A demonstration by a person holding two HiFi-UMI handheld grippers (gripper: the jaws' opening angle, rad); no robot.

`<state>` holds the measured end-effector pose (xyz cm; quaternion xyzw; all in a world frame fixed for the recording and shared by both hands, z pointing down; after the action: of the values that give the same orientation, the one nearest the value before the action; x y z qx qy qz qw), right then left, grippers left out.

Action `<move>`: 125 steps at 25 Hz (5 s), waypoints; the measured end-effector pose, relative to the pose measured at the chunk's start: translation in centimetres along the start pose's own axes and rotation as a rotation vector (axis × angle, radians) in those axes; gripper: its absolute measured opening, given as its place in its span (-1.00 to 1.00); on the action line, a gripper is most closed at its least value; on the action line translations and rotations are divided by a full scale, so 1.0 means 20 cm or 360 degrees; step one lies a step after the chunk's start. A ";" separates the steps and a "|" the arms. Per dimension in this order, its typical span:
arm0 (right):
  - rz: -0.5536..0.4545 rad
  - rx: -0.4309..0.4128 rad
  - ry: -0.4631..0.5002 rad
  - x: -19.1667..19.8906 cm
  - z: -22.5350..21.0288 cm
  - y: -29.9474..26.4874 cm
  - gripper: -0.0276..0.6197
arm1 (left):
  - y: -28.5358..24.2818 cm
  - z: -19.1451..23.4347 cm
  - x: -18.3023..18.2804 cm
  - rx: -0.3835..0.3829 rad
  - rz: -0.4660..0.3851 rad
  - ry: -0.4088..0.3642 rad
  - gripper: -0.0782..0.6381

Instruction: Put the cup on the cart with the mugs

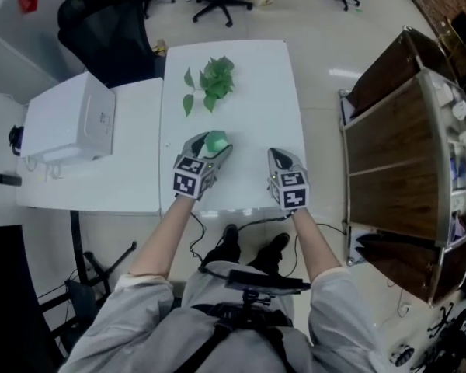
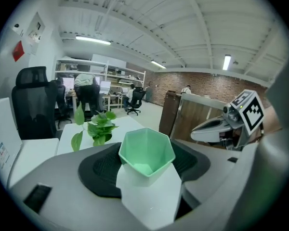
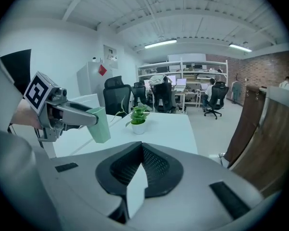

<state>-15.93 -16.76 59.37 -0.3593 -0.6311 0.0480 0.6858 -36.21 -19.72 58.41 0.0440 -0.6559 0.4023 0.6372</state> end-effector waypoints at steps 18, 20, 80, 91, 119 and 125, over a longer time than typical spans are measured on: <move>-0.0106 0.0532 -0.0445 0.38 -0.46 1.12 -0.89 | -0.06 -1.11 -0.37 0.0786 0.0049 -0.0407 0.11; -0.0117 0.0601 -0.0502 0.44 -0.54 1.26 -0.89 | -0.09 -1.26 -0.39 0.0862 0.0050 -0.0443 0.11; -0.0445 0.1061 -0.0534 -0.45 -2.96 2.03 -0.89 | -2.09 -3.31 -2.30 0.1673 -0.0177 -0.0928 0.11; -0.0307 0.1149 -0.0560 -0.41 -3.37 1.98 -0.89 | -2.57 -3.57 -2.33 0.1609 -0.0074 -0.0868 0.11; -0.0198 0.1098 -0.0670 -0.25 -3.73 1.95 -0.89 | -3.30 -3.89 -2.05 0.1553 0.0159 -0.0871 0.11; -0.0212 0.1083 -0.0695 -0.23 -3.76 1.96 -0.89 | -3.36 -3.89 -2.00 0.1514 0.0172 -0.0857 0.11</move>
<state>65.93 -22.81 37.96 -0.0516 -0.7319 0.2847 0.6170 71.79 -37.75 44.65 0.3949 -0.5429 0.6612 0.3349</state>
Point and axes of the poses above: the fingertips, and each gripper's own axes: y backward along the fingers, z to its left, x out of its underside, the point moved 6 cm from there along y, backward along the fingers
